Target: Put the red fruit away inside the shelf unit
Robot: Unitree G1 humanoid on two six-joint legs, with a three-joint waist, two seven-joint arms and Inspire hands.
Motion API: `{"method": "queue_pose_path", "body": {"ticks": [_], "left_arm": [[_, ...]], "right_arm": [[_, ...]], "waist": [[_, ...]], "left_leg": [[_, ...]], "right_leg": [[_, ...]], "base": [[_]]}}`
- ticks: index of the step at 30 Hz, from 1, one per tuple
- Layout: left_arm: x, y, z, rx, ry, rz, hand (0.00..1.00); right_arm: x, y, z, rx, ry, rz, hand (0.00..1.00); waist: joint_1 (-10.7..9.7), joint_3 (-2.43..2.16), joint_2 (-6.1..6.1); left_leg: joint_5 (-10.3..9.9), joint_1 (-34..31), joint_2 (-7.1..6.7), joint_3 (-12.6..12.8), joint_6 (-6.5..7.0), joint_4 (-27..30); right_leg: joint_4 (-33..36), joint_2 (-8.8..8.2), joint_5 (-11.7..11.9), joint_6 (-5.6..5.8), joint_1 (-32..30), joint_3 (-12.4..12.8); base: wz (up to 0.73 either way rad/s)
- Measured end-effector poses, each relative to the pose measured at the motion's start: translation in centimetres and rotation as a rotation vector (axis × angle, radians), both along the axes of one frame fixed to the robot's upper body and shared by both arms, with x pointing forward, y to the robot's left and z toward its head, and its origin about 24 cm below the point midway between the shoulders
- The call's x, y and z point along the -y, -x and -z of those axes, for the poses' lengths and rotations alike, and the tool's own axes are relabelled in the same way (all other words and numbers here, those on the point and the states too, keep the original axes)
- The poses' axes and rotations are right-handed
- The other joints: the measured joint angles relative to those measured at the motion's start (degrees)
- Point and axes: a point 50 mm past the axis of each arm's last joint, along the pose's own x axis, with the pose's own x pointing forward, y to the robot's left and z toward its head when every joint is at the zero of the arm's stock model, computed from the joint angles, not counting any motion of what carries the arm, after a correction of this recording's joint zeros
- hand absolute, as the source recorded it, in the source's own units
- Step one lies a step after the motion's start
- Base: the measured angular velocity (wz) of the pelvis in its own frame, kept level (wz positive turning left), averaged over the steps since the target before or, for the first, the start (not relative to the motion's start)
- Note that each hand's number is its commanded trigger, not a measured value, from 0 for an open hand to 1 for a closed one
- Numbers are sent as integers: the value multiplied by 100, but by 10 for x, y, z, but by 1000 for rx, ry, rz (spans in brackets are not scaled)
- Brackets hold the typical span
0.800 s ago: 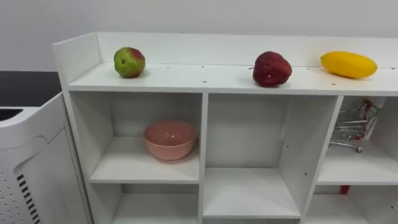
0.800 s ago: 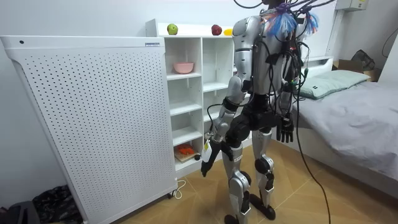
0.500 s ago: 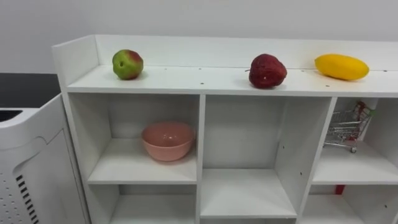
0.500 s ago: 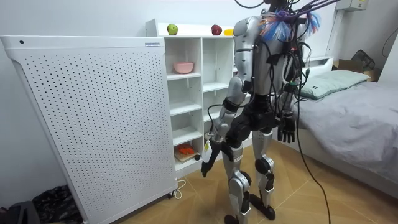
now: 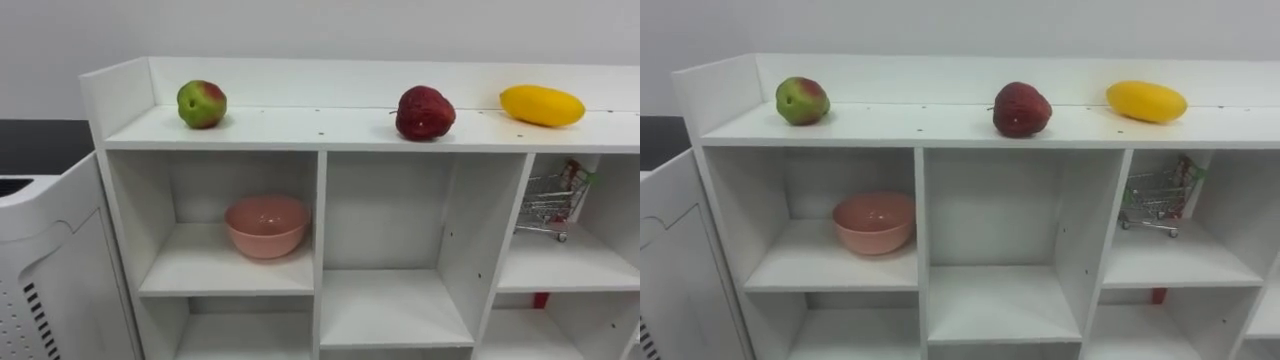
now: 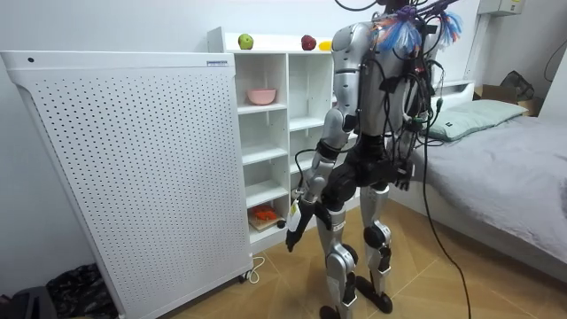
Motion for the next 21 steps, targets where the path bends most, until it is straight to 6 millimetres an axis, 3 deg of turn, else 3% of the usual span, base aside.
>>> {"method": "queue_pose_path", "body": {"ticks": [1, 3, 6, 10, 11, 17, 21], "left_arm": [[0, -1, 0, 7, 0, 2, 0], [0, -2, -1, 25, -8, 4, 0], [0, -4, -1, 34, -7, 7, 0], [1, -6, -1, 56, -13, 22, 0], [0, -8, -2, 70, -16, 22, 0], [-1, -11, -3, 102, -36, 26, 0], [-4, -11, -4, 119, -35, 36, 0]], "right_arm": [[1, -8, -3, 35, 7, 7, 0], [3, -45, -18, 209, 43, -8, 0], [5, -72, -34, 350, 81, -17, 0], [-2, -119, -77, 635, 135, -69, 0], [-5, -128, -90, 711, 148, -82, 0], [-16, -157, -149, 1014, 200, -114, 0], [-20, -165, -183, 1194, 237, -110, 0]], "waist": [[4, 0, 2], [-5, 28, -1], [-34, 26, -2], [-22, 41, -4], [-10, 23, 25], [26, 9, 16], [18, -5, -9]], "left_leg": [[0, -13, -1, 8, 0, 0], [1, -56, -3, 32, 1, 2], [1, -38, -2, 31, 1, 5], [1, -67, -3, 45, 1, 3], [1, -80, -2, 47, 1, 4], [1, -118, -2, 115, 1, 6], [2, -107, -1, 127, 1, 6]], "right_leg": [[15, -1, 0, 0, -24, 0], [82, -1, 0, 1, -118, -1], [80, -7, 6, 8, -101, -44], [67, -5, 6, 8, -137, -23], [75, -2, 6, 8, -155, -12], [78, -1, 7, 9, -209, 23], [83, -1, 9, 11, -207, 17]], "base": [[-8], [-12], [-2], [-1], [0], [-3], [-3]]}}
